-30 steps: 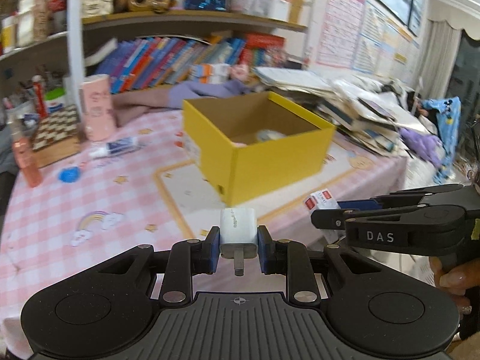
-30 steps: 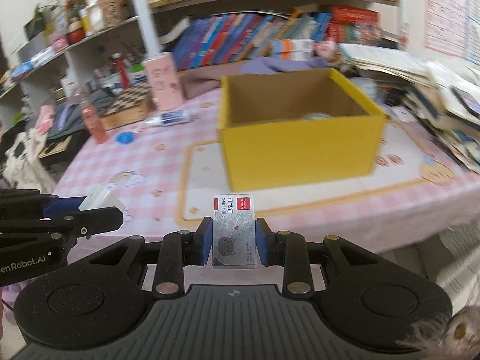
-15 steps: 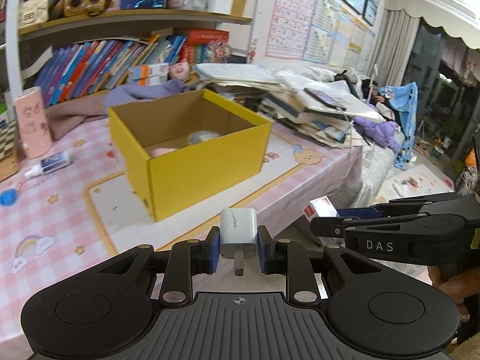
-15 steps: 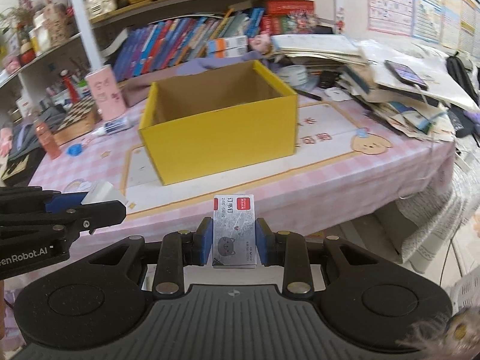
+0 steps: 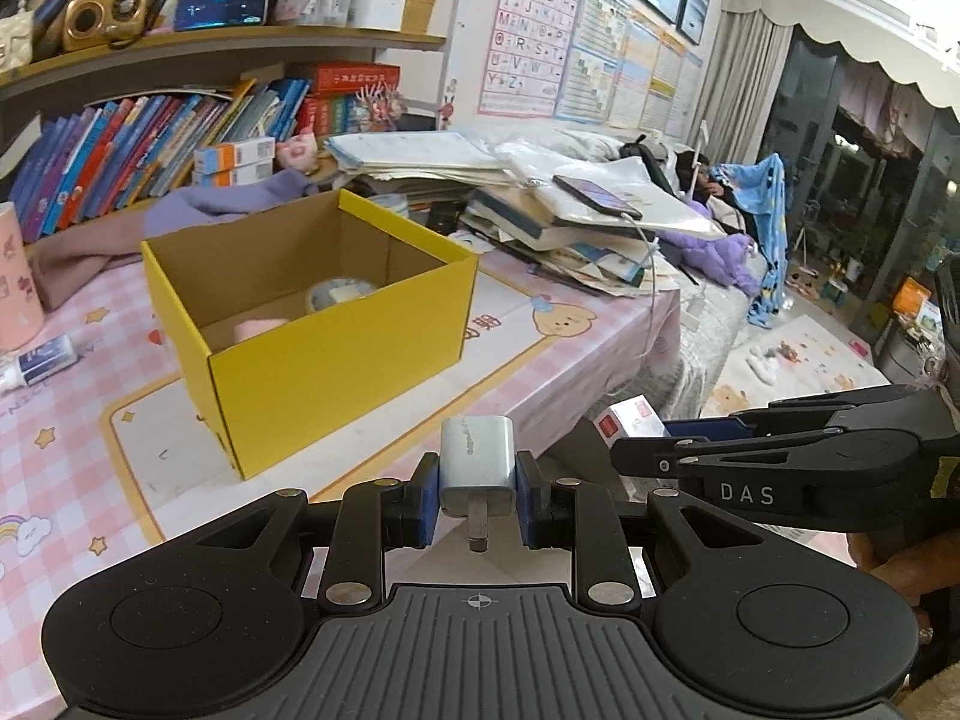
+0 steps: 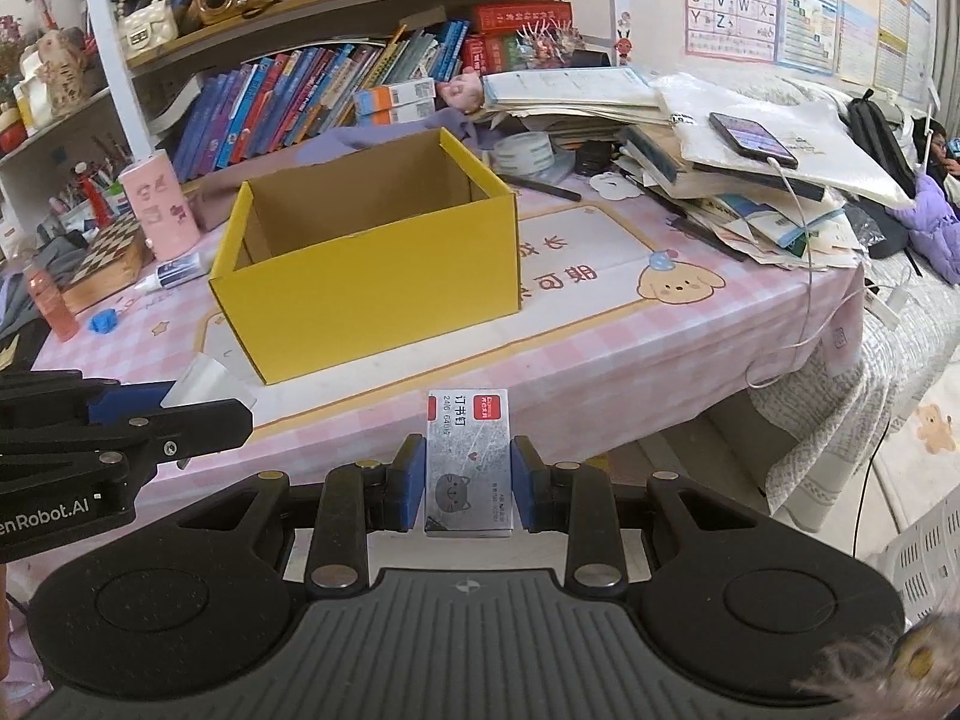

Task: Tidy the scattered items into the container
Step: 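Lift the plug and card package with both tools and carry them toward the box, then lower the plug and card package with both tools into the yellow box, then open the left tool to drop the plug while the right tool releases the card package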

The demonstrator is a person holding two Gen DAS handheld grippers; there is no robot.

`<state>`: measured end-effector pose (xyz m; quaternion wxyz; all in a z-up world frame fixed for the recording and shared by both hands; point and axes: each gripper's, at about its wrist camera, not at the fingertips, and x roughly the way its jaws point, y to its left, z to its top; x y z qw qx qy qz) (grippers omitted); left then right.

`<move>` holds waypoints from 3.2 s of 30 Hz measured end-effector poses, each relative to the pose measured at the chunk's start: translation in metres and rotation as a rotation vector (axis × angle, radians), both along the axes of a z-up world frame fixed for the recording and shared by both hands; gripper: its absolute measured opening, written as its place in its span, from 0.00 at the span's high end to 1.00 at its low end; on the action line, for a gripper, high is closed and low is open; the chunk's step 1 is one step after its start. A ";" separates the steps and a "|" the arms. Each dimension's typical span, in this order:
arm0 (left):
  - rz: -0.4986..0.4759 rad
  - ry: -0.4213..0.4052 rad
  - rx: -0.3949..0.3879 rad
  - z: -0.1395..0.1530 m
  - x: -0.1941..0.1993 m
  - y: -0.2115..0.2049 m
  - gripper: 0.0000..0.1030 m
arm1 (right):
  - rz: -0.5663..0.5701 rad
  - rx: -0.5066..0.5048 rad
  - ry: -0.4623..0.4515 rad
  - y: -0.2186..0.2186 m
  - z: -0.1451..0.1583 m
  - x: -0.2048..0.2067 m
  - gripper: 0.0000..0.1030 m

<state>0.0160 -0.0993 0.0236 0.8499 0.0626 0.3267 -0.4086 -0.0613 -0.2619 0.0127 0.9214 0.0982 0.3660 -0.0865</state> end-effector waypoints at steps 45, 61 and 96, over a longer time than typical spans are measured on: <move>-0.107 -0.088 -0.002 0.052 0.098 -0.062 0.77 | -0.117 0.045 -0.146 -0.052 0.016 0.065 0.73; 0.024 -0.136 0.051 0.066 0.167 -0.076 0.77 | -0.022 0.033 -0.226 -0.074 0.042 0.126 0.73; 0.275 0.003 0.261 -0.005 0.269 -0.088 0.77 | 0.477 -0.071 0.005 -0.065 0.001 0.308 0.73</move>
